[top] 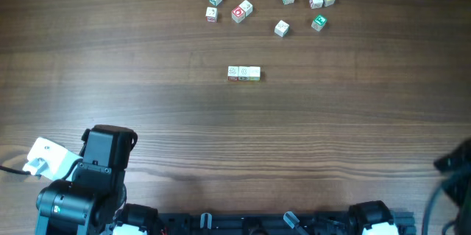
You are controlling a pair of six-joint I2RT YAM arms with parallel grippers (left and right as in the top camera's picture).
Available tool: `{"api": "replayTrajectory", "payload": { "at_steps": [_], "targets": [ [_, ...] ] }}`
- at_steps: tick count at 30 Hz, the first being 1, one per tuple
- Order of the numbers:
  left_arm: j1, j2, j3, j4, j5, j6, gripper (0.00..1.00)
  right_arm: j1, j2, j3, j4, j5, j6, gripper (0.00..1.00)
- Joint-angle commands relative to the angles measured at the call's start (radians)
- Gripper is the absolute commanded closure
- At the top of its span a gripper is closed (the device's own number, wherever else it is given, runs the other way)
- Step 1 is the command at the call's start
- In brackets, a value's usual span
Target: Form a horizontal line
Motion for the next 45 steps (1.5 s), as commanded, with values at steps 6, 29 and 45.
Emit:
{"api": "replayTrajectory", "payload": {
  "at_steps": [6, 29, 45],
  "targets": [
    [0.008, -0.003, -0.002, -0.001, -0.005, -0.021, 0.00, -0.003, -0.294, -0.442, 0.530, -0.137, -0.157, 0.00],
    [0.008, -0.003, -0.002, -0.001, -0.005, -0.021, 0.00, -0.324, -0.615, -1.284, 1.526, -0.780, -0.558, 0.00],
    [0.008, -0.003, -0.002, -0.001, -0.005, -0.021, 0.00, -0.323, -0.615, -1.458, 1.592, -0.788, -0.557, 0.01]
  ]
}}
